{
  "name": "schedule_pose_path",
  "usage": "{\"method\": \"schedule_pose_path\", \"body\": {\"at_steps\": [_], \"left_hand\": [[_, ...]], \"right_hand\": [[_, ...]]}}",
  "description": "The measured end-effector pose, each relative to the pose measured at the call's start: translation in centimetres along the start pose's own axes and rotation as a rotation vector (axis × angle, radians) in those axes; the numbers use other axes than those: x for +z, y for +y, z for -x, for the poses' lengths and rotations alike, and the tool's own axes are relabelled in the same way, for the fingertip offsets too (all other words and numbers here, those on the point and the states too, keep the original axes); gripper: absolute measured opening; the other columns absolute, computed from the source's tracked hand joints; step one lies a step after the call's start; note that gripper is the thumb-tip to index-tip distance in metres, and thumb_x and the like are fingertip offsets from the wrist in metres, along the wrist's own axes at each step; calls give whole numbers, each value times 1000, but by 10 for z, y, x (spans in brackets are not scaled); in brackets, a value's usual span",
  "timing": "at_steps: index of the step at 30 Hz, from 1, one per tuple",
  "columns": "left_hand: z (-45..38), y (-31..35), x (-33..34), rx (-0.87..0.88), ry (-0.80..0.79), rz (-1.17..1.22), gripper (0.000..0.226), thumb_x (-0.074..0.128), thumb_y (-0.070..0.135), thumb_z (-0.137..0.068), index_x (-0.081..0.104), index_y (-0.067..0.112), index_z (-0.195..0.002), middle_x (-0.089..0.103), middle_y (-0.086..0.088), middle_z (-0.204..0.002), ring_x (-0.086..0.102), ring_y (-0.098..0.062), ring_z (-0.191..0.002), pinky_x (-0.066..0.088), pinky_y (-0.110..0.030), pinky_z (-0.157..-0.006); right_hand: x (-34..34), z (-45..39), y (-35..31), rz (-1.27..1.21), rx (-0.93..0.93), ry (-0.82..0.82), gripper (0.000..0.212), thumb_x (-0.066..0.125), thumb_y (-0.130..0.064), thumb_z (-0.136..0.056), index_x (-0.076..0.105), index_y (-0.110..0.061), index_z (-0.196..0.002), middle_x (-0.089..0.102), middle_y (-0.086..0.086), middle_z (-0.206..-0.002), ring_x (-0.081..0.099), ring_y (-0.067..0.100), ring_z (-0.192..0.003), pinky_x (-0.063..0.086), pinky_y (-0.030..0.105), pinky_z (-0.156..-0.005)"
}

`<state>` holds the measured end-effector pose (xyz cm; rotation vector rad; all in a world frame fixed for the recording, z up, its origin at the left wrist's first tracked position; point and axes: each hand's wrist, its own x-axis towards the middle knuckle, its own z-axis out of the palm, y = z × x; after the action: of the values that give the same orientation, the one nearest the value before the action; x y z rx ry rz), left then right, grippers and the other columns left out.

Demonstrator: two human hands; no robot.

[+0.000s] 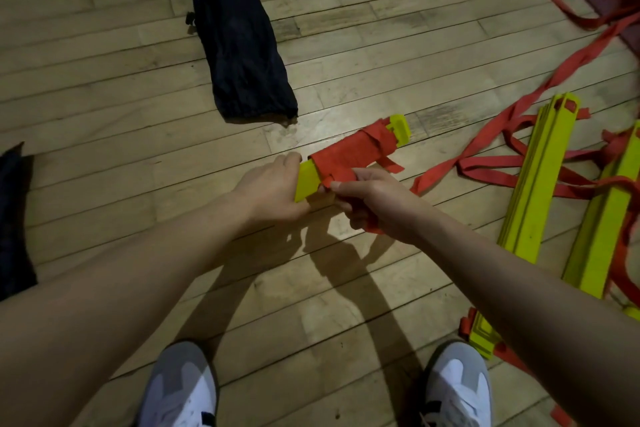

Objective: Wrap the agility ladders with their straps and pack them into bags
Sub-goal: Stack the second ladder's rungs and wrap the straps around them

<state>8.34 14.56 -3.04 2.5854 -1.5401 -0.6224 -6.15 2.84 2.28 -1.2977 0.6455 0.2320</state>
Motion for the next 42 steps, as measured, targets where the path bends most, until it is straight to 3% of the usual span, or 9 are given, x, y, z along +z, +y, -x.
{"method": "schedule_pose_path", "body": {"at_steps": [7,12,16,20,23,28,34,38,42], "left_hand": [[3,3,-13,-71,105,3,62,76,39,-76,37,15,-118,38,-7,-124,53,-20,-87,48,-32,-64],[5,16,-11,-224,85,67,60,70,29,-83,27,17,-124,52,-4,-89,54,-21,-71,42,-30,-54],[5,19,-11,-209,118,21,64,65,24,-87,21,12,-132,50,-5,-89,52,-21,-71,40,-32,-54],[2,22,-16,-94,-5,87,63,63,31,-85,20,17,-129,46,-9,-106,54,-23,-86,48,-35,-66],[5,24,-17,-44,-87,56,62,65,33,-83,22,18,-126,44,-10,-114,52,-26,-97,48,-37,-77],[11,34,-13,-69,75,-116,95,80,43,-71,18,15,-139,52,-10,-120,56,-27,-104,54,-37,-77],[15,32,-17,7,44,-172,63,70,47,-79,43,12,-124,43,-8,-122,50,-24,-108,41,-31,-73],[23,39,-11,-72,29,-15,51,67,40,-84,36,14,-115,57,-6,-103,60,-25,-88,45,-32,-65],[22,34,-14,-56,-113,136,52,57,55,-87,34,17,-112,48,6,-81,56,-15,-74,51,-34,-66]], "right_hand": [[-4,6,18,3,45,-20,16,50,-14,-97,60,-4,-104,52,6,-65,46,14,-52,38,25,-51],[-10,10,14,-24,174,-105,18,52,-14,-97,57,-4,-111,65,12,-77,65,21,-65,53,28,-59],[-14,11,9,-95,250,-148,22,55,-10,-95,55,-4,-116,68,13,-85,68,21,-70,57,28,-61],[-16,8,14,-61,163,-14,6,53,-11,-96,52,-8,-101,60,8,-70,51,14,-51,45,26,-49],[-13,5,20,-34,95,108,12,55,-20,-97,50,-11,-90,45,0,-56,34,10,-43,29,21,-41],[-14,7,31,-15,113,243,11,57,-19,-95,55,-12,-87,38,-4,-56,31,7,-45,25,21,-41],[-9,11,31,-41,64,230,22,62,-31,-92,60,-10,-88,37,-7,-53,29,6,-43,26,18,-39],[-5,8,33,-24,51,305,34,64,-39,-90,65,-5,-94,40,-7,-52,33,6,-42,29,19,-40],[-4,1,35,-48,92,395,33,64,-36,-91,64,-4,-95,43,-5,-53,36,5,-39,30,20,-39]]}}
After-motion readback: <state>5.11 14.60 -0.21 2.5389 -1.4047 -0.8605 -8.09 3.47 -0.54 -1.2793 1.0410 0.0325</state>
